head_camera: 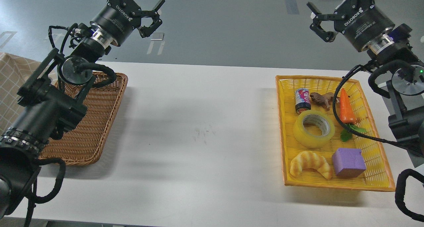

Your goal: Place and transfer tape with both arms

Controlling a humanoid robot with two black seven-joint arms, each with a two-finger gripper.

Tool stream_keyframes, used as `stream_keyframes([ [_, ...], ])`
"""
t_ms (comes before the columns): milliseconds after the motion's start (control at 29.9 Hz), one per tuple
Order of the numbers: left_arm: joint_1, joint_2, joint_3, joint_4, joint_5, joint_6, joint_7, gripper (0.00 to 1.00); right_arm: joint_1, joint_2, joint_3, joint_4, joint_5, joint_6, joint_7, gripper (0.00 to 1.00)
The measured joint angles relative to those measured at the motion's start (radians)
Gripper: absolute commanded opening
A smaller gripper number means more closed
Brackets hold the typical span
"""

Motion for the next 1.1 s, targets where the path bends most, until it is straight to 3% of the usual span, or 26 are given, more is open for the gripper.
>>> stream_keyframes([
  [1103, 0.000, 0.001, 0.011, 0.000, -0.001, 0.000, 0.017, 0.98, -0.004, 0.009, 0.020, 0.020, 0.009, 0.000, 0.002, 1.00],
])
